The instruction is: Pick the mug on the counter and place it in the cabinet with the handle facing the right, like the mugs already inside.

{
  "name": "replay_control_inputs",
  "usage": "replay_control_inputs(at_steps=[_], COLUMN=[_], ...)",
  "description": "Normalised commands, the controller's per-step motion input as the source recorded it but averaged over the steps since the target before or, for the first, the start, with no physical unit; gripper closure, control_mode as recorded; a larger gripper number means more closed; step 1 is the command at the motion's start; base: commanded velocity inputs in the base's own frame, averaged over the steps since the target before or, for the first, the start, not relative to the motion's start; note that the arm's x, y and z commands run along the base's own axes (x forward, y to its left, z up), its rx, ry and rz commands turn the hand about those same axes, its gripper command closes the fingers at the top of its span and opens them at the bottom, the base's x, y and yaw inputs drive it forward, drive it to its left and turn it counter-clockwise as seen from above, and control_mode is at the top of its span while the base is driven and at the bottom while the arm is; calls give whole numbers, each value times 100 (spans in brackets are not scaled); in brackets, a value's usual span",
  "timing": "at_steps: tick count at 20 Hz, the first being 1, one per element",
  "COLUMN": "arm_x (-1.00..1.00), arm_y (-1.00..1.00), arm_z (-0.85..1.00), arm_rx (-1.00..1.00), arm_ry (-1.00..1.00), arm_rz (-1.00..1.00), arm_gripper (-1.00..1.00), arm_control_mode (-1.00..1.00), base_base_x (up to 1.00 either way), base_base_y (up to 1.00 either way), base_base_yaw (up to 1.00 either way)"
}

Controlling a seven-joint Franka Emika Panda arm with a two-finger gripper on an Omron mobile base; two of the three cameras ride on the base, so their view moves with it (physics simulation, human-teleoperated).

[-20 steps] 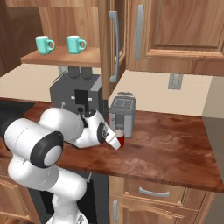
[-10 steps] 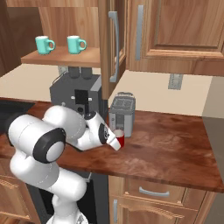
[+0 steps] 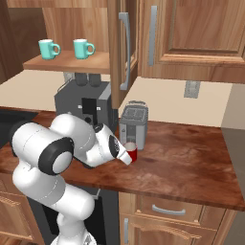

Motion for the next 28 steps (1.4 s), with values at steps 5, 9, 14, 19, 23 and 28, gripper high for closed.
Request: replay_control_inputs(at_steps=[5,9,14,19,23,28], arm_x=[-1,-6,-14,-13,-14,-14], arm_y=[-1,4,0,0,0,2], arm_z=[-3,4,40,47,45,41], arm_rx=[0,0,-1,0,0,0], arm_ry=[-1,-1,-1,0,2,6], arm_rz=[0,0,2,5,7,8], arm_gripper=[100,100,100,100,100,100], arm_control_mode=[-100,-100,-100,-100,-100,-100], base_base_x=[0,0,0,0,0,0], base_base_y=[0,0,0,0,0,0], base_base_yaw=[0,0,0,0,0,0])
